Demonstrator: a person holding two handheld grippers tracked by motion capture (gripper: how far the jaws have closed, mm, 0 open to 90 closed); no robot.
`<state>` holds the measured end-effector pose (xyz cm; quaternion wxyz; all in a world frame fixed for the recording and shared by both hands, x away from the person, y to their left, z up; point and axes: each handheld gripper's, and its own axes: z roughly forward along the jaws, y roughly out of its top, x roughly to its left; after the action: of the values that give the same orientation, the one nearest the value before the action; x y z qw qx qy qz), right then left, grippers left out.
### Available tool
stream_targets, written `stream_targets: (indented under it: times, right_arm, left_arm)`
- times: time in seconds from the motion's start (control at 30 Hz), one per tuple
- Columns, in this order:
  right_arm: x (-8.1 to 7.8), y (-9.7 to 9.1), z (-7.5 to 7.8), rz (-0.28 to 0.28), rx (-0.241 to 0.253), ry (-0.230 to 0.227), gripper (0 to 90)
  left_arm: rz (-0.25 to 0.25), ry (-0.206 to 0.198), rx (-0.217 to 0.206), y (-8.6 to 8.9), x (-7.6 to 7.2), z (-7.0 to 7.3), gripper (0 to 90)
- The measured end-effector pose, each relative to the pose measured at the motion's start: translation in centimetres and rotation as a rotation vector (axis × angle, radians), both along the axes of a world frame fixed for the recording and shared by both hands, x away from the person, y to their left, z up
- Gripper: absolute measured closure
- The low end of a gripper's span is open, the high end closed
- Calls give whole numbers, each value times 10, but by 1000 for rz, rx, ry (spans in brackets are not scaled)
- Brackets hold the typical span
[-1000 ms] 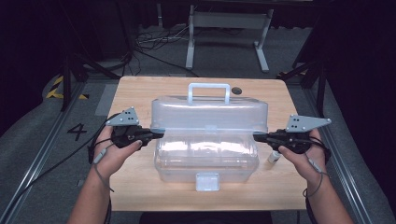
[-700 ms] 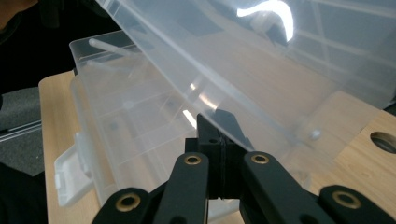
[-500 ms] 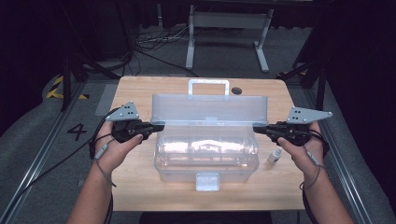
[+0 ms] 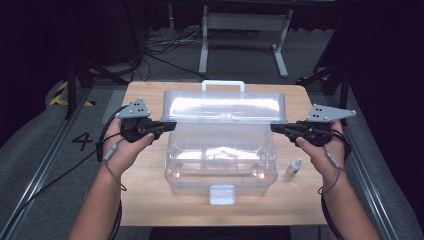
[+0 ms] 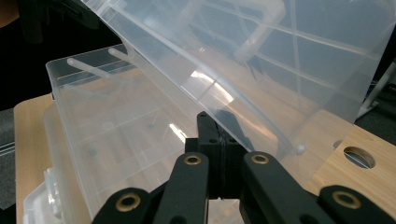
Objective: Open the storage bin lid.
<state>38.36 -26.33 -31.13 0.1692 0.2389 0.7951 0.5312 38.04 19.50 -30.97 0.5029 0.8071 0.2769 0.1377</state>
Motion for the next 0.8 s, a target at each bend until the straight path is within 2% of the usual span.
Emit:
stream_targets:
  times: [0.17, 0.43, 0.7, 0.8]
  right_arm:
    - [7, 1, 5, -5, 9, 7, 900]
    - [12, -2, 10, -23, 23, 7, 900]
    - [4, -3, 10, -14, 32, -2, 900]
    - [2, -5, 11, -34, 26, -16, 899]
  left_arm:
    - [14, -9, 22, -1, 6, 6, 900]
    - [28, -16, 0, -4, 12, 12, 900]
    - [33, -15, -3, -4, 15, 13, 900]
    - [36, -11, -4, -4, 15, 14, 900]
